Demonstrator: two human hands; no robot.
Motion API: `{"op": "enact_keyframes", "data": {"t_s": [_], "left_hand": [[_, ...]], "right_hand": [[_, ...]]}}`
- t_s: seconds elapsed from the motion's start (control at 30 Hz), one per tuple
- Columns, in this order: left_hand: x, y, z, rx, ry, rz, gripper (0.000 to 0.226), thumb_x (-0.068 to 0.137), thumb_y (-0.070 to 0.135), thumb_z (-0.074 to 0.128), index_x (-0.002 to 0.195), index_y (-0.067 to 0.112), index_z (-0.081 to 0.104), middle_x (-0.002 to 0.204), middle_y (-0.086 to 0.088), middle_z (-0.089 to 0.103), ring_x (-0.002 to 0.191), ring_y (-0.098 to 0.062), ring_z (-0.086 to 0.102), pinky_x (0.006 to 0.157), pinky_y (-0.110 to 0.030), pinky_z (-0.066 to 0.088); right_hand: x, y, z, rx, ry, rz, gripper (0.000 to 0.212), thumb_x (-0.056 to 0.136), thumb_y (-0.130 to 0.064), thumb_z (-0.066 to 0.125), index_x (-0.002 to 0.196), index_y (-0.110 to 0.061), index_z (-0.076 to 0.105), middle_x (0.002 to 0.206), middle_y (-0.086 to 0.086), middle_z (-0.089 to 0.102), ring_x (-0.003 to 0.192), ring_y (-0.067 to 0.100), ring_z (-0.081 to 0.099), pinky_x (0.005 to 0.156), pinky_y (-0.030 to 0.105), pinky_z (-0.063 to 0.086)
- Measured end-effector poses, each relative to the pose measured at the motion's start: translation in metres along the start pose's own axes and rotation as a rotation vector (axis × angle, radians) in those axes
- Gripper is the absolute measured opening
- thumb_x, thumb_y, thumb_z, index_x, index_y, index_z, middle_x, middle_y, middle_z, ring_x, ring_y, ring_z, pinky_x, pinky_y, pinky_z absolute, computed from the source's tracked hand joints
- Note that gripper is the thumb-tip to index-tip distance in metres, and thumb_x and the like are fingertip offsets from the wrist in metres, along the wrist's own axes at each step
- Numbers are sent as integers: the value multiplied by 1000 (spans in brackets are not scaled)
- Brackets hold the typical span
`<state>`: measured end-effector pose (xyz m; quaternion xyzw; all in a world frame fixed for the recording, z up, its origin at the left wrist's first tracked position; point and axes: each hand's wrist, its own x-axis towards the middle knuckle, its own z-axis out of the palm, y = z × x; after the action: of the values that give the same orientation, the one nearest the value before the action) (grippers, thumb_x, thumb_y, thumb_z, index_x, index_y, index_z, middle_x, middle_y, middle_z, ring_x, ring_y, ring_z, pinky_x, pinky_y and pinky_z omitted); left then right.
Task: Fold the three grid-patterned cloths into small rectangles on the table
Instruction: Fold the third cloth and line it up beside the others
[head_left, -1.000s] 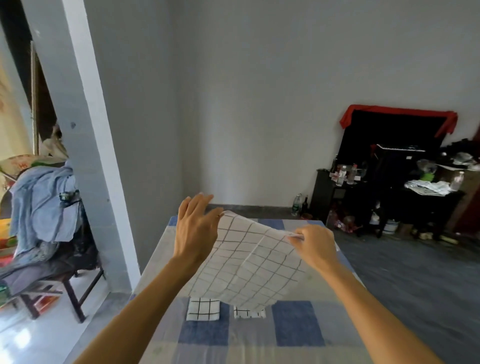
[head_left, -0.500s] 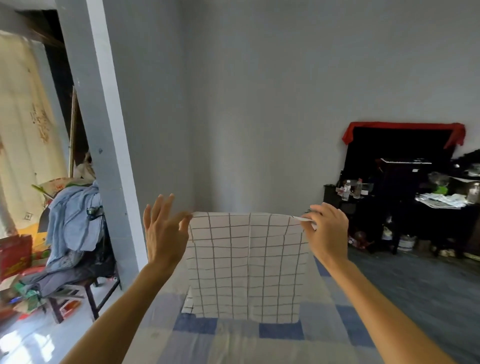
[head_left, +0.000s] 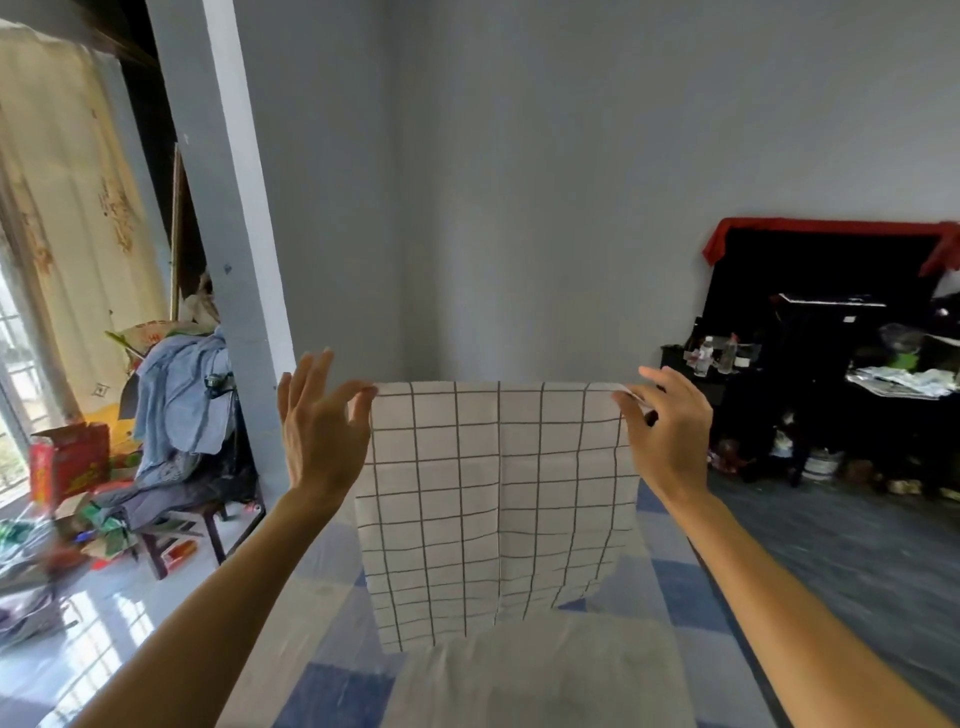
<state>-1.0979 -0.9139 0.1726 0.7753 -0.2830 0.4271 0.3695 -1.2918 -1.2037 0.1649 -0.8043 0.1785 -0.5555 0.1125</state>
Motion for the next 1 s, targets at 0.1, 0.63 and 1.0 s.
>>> {"op": "enact_keyframes", "data": {"t_s": [0.1,0.63,1.0], "left_hand": [[8,-8,9,-16,-11,32,7,85,14,66,88,11,72,133,-17,53,130,-36,41,112,-47,20],[-42,-70,160,-146,-299,-70,12,88,21,64,92,13,72,132,-14,53,126,-34,42,110,-46,26],[-95,-100,365,-30,-567,-143,13,88,21,64,96,13,70,128,-12,56,120,-31,46,106,-41,28]], "right_hand": [[1,-3,3,10,-36,51,22,91,-27,63,98,-7,72,114,12,66,113,31,57,100,57,39],[-55,70,86,138,-258,467,36,93,-22,61,87,13,63,90,26,66,79,36,59,73,46,49],[-91,236,227,123,-384,736,46,93,-20,60,52,-22,38,51,-7,41,50,4,40,50,18,29]]}}
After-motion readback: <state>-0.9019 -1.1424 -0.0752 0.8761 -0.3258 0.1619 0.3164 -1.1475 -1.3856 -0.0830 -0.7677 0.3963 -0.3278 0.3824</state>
